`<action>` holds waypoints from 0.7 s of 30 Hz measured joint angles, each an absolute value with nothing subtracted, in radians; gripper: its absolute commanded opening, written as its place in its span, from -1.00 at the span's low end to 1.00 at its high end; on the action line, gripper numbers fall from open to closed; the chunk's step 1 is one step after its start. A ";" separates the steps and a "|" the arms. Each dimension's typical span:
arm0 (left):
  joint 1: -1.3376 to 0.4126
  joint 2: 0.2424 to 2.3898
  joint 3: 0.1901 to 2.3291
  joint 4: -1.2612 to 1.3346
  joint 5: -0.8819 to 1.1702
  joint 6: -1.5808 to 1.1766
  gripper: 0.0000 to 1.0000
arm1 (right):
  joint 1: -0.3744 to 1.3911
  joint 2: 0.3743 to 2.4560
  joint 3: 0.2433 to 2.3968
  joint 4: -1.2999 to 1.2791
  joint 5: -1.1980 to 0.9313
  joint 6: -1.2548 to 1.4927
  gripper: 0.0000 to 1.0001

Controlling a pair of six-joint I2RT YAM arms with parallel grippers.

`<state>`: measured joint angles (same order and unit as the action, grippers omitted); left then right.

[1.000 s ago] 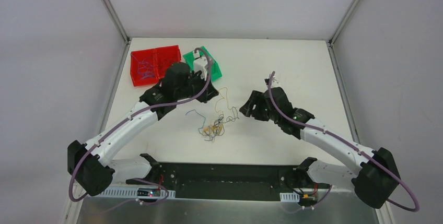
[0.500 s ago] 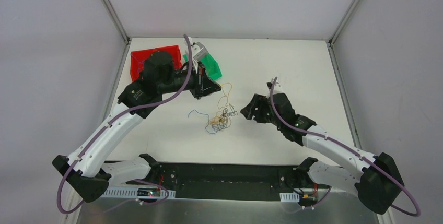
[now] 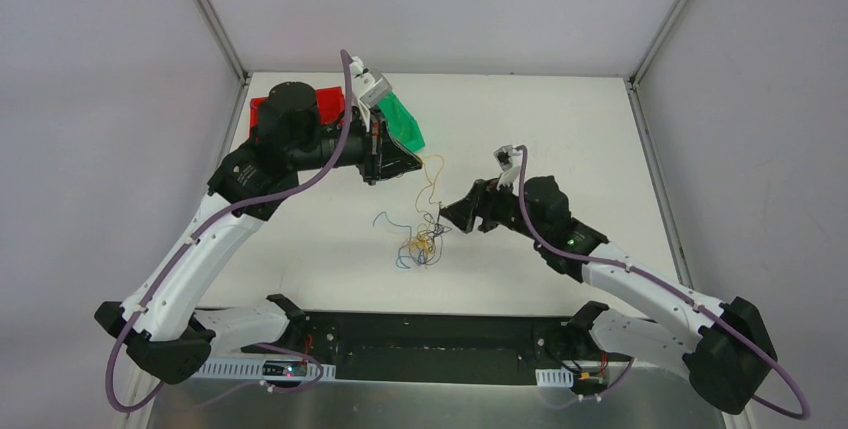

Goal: Untangle the cables
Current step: Untie the cable.

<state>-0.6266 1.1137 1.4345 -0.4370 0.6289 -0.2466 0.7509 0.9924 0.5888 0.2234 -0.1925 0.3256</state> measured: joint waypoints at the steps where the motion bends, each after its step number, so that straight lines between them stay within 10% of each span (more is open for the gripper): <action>1: -0.627 1.115 1.438 -0.441 0.629 -0.247 -1.00 | 0.754 0.993 0.589 0.238 -0.208 0.323 0.39; 21: -0.627 1.116 1.436 -0.468 0.620 -0.247 -1.00 | 0.792 0.820 0.604 0.214 -0.351 0.272 0.32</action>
<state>-0.6266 1.1156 1.4364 -0.4683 0.6205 -0.2470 0.7918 0.8204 0.6044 0.2142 -0.3511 0.2722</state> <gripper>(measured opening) 0.010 0.666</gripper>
